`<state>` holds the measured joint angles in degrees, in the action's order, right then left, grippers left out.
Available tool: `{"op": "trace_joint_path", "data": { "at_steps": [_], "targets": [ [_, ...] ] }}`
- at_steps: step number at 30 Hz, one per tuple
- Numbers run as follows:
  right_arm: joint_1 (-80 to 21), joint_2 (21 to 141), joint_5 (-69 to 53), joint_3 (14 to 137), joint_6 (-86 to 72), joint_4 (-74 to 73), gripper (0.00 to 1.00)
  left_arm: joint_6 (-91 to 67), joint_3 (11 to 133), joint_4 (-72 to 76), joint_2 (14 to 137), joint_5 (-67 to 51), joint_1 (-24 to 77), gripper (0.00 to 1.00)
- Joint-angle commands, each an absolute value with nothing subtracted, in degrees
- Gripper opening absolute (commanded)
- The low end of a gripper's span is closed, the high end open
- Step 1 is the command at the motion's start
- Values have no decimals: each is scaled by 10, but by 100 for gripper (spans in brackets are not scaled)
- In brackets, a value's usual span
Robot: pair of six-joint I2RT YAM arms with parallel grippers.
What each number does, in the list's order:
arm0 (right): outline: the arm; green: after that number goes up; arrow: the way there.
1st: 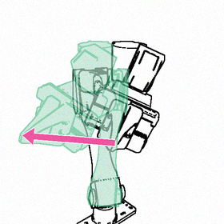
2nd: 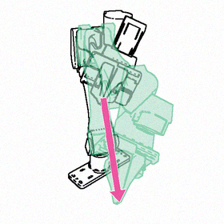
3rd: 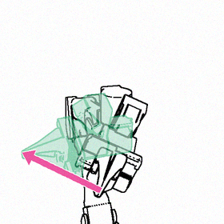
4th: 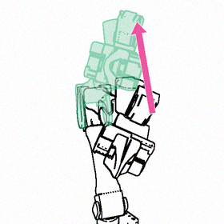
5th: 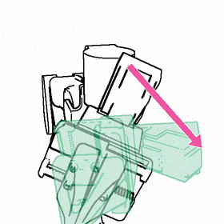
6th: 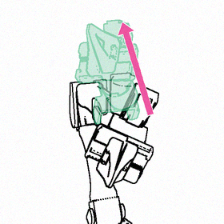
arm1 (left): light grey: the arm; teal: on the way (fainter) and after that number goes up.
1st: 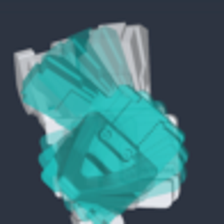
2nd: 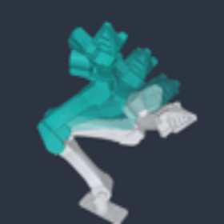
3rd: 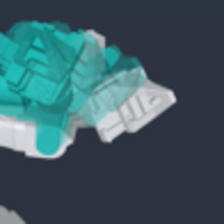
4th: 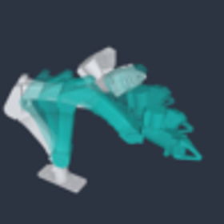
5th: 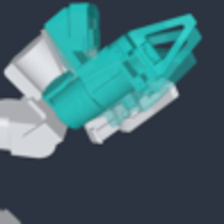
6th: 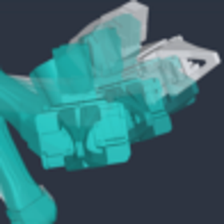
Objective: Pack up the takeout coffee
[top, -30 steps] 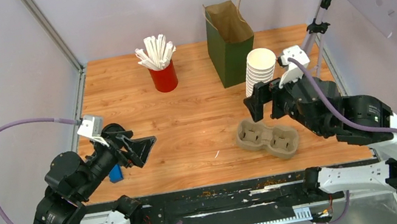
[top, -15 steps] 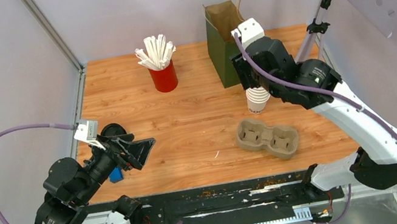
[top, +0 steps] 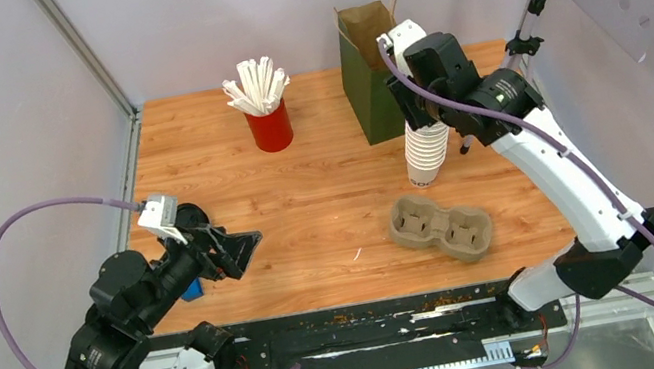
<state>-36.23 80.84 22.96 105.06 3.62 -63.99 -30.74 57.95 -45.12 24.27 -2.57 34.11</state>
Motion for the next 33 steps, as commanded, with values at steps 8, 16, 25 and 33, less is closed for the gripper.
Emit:
{"op": "trace_joint_path", "data": {
  "at_steps": [8, 16, 25, 33],
  "targets": [
    [-313, 887, 136, 1122, 88, -643, 39, -245, 483, -409, 258, -8, 343, 100],
    [-306, 914, 151, 1133, 89, -652, 30, -217, 448, -390, 242, -6, 343, 100],
    [-298, 919, 168, 1139, 92, -656, 22, -219, 435, -388, 232, -2, 343, 100],
    [-297, 941, 154, 1152, 90, -668, 23, -219, 437, -395, 231, -2, 343, 100]
  ]
}}
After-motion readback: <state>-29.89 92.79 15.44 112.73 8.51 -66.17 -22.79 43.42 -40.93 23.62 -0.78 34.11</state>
